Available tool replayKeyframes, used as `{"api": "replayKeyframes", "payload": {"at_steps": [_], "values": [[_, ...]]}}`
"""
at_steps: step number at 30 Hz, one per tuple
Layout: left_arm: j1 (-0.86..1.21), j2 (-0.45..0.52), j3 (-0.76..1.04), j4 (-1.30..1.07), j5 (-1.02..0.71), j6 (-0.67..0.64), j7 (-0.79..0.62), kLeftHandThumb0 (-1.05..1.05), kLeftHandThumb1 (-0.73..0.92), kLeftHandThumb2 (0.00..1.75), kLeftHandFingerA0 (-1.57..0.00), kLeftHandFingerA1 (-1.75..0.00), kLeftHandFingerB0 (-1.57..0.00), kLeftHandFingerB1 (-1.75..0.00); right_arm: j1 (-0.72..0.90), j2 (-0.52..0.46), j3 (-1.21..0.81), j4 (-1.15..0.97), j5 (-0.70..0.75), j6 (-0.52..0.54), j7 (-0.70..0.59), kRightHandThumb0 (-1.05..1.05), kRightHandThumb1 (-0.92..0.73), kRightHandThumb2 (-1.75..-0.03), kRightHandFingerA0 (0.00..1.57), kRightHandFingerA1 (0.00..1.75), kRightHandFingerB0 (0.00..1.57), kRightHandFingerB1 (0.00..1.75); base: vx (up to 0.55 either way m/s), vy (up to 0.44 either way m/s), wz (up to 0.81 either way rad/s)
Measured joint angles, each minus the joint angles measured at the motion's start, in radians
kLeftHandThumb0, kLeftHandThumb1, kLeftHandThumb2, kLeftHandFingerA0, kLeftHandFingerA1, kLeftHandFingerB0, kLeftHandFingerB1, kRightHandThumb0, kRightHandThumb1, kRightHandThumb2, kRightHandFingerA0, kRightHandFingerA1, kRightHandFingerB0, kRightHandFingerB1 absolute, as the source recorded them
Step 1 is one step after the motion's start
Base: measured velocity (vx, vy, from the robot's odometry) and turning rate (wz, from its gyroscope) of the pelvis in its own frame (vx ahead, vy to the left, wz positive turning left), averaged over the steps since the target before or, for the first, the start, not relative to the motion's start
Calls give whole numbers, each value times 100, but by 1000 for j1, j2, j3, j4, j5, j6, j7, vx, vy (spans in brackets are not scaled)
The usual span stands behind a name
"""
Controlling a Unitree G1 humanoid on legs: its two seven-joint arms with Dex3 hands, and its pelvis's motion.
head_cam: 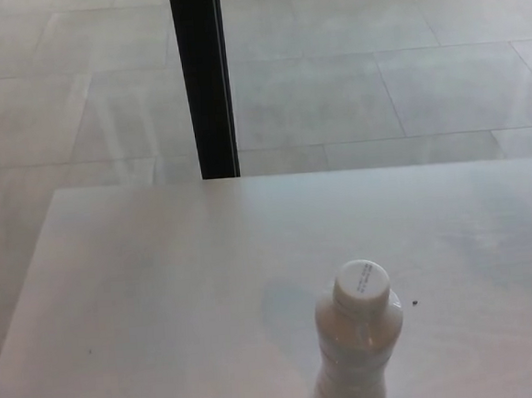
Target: The robot uses its left hand to to lift the bottle kept on the middle of the desk and tilts it towards its right hand. It then uses its right hand to rotate its cap to open it and places the bottle and cap back on the desk
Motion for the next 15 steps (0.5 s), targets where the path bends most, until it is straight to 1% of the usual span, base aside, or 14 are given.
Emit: {"api": "replayKeyframes", "payload": {"at_steps": [3,5,6,7,10,11,12,15], "values": [[0,-11,-51,-35,-7,29,3,-97,59,59,0,0,0,0,-2,31,28,-43,2,28,-15,-104,-91,-128,0,9,0,0,0,0,0],[0,-24,-86,-57,-8,40,3,-98,60,59,0,0,0,0,-6,54,50,-69,4,47,-25,-101,-91,-128,0,11,0,1,0,0,0],[1,-31,-101,-70,-10,47,4,-94,62,60,0,0,0,0,-9,63,60,-77,4,54,-29,-93,-92,-83,0,0,0,15,0,0,0],[3,-39,-120,-84,-13,55,2,-91,67,61,0,0,0,0,-16,73,71,-80,4,62,-32,-102,-91,-127,0,11,0,0,0,0,0],[7,-58,-162,-103,-27,71,-6,-90,64,60,0,0,0,0,-30,99,102,-80,3,79,-42,-101,-90,-127,0,12,0,1,0,0,0],[8,-66,-170,-104,-30,76,-9,-89,66,60,0,0,0,0,-32,104,108,-80,3,84,-44,-92,-92,-80,0,4,0,14,0,0,0],[10,-71,-178,-105,-32,79,-11,-104,61,99,0,-12,0,0,-34,108,113,-80,3,87,-46,-92,-92,-81,0,6,0,15,0,0,0],[13,-92,-223,-107,-26,78,-12,-104,62,100,0,-13,0,-1,-41,121,132,-77,2,93,-48,-92,-92,-82,0,8,0,15,0,0,0]]}}
